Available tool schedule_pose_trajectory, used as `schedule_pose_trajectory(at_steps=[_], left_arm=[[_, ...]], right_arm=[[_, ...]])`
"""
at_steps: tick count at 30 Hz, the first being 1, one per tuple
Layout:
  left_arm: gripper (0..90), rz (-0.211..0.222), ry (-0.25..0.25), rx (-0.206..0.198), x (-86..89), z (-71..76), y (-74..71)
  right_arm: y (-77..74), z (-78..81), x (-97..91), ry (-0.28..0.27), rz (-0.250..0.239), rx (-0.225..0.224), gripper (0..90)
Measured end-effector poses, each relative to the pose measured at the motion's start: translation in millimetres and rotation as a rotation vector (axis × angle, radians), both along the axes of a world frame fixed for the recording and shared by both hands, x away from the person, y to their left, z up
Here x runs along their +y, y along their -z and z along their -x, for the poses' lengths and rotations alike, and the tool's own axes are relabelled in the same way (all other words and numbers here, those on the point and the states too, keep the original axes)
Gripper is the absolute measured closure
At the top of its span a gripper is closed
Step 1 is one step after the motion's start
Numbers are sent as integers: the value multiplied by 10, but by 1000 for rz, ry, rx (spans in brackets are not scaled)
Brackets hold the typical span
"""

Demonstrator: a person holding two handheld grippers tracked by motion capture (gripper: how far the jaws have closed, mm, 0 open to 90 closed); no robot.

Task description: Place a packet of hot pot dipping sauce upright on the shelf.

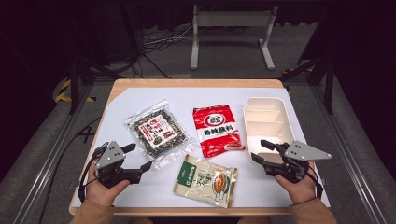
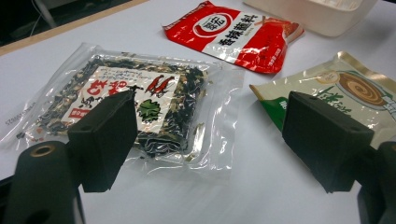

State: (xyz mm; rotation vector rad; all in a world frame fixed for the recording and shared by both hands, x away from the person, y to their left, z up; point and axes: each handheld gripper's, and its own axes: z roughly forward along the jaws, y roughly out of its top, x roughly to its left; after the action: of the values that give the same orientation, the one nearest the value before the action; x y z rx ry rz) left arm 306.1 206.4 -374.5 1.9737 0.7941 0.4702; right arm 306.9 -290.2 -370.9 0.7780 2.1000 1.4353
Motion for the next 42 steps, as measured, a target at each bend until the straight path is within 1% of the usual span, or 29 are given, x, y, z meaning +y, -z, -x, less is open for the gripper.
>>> schedule_pose_trajectory(at_steps=[3, 7, 9, 10, 13, 15, 17, 21, 22, 24, 25, 26, 27, 29, 31, 34, 35, 36, 37, 38, 40, 41, 42], left_arm=[[198, 1, 1, -1, -8, 19, -16], [202, -10, 21, 10, -70, 86, -22], [202, -12, 36, 12, -109, 111, -22], [202, -4, 50, 18, -135, 115, -26], [201, 52, 98, 38, -180, 116, -38], [201, 52, 115, 42, -225, 124, -38], [201, 36, 127, 41, -271, 135, -31], [199, 35, 138, 46, -311, 148, -26], [199, 46, 140, 57, -321, 153, -23], [197, 72, 164, 72, -330, 139, -17], [196, 81, 169, 80, -340, 135, -11], [197, 84, 168, 78, -358, 131, -3], [201, 62, 172, 72, -399, 134, 8], [203, 60, 169, 74, -423, 142, 13], [207, 48, 176, 67, -473, 146, 24], [210, 47, 184, 61, -504, 146, 39], [205, 56, 202, 67, -517, 144, 49], [219, 59, 219, 86, -526, 135, 54], [214, 61, 224, 95, -533, 130, 59], [216, 58, 225, 93, -536, 127, 62], [243, 50, 211, 94, -550, 126, 76], [247, 42, 202, 87, -554, 126, 84], [263, 39, 202, 88, -557, 126, 91]], right_arm=[[-4, 4, 0, -9, -7, -6, 433], [-5, 7, 10, -19, -12, -3, 432], [-12, 11, 15, -22, -11, -12, 432], [-16, 16, 17, -21, -11, -13, 432], [-17, 19, 24, -26, -11, -14, 430], [-10, 8, 29, -33, -10, -15, 426], [-4, -2, 34, -39, -11, -14, 423], [-3, -4, 46, -44, -8, -16, 422], [-3, -1, 51, -44, -7, -14, 422], [-4, -1, 57, -53, -6, -12, 423], [-5, 1, 61, -55, -7, -13, 425], [-6, 5, 65, -57, -8, -11, 426], [-7, 9, 72, -60, -8, -13, 428], [-7, 10, 74, -60, -5, -14, 428], [-5, 10, 74, -61, -5, -14, 431], [-6, 5, 67, -64, -11, -9, 433], [-8, 7, 65, -66, -16, -4, 433], [-9, 7, 64, -68, -17, -6, 433], [-10, 8, 63, -69, -17, -7, 433], [-10, 9, 64, -70, -17, -6, 433], [-11, 11, 68, -72, -17, -7, 433], [-11, 13, 70, -73, -18, -6, 433], [-11, 14, 72, -74, -18, -7, 432]])
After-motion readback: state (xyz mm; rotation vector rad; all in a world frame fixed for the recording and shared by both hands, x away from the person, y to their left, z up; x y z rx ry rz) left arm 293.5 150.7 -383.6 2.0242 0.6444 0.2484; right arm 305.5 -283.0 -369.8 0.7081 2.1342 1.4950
